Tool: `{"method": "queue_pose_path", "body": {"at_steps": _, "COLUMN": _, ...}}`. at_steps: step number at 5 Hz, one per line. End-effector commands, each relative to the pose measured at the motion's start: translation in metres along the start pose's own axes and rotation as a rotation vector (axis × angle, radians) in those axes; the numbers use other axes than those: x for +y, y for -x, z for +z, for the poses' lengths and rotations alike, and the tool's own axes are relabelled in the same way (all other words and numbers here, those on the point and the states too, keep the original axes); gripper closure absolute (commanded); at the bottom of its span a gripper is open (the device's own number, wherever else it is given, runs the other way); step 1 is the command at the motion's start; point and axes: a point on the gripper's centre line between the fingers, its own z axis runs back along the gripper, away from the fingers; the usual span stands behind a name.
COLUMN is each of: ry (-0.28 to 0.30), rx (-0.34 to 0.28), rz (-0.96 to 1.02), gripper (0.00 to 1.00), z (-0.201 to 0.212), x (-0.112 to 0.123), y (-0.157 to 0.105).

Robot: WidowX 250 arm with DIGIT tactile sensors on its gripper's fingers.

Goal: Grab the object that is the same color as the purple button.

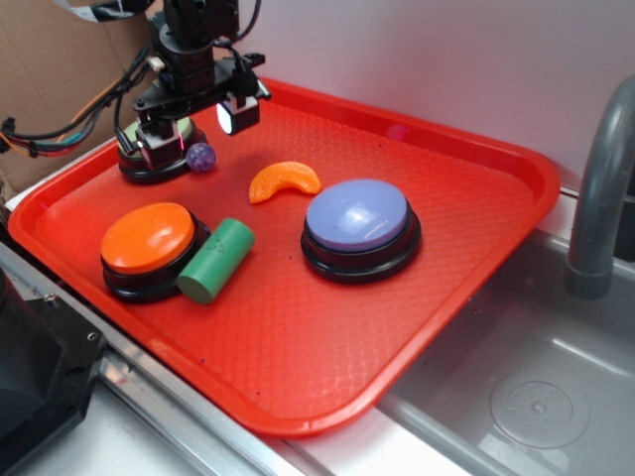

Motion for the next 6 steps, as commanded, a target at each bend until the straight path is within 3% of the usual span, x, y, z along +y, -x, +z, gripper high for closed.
{"method": "queue_pose_path", "body": {"at_steps": 1, "ry": 0.02, "rx": -0.035, "rz": 0.069, "gripper": 0.0, "z": -0.01, "x": 0.014, "y": -0.019}}
{"method": "queue_pose_path", "body": {"at_steps": 3, "ry": 0.02, "rx": 0.051, "rz": 0.063, "gripper": 0.0, "z": -0.027, "x": 0.016, "y": -0.023}}
{"method": "queue_pose_path", "body": {"at_steps": 4, "ry": 0.034, "rx": 0.05, "rz": 0.064, "gripper": 0.0, "z": -0.03, "x": 0.016, "y": -0.028}}
{"method": "queue_pose_path", "body": {"at_steps": 5, "ry": 0.039, "rx": 0.033, "rz": 0.061, "gripper": 1.0, "z": -0.029, "x": 0.016, "y": -0.027}}
{"method": "queue_pose_path", "body": {"at_steps": 6, "ry": 0.064, "rx": 0.042, "rz": 0.045, "gripper": 1.0, "z": -0.026, "x": 0.014, "y": -0.028}}
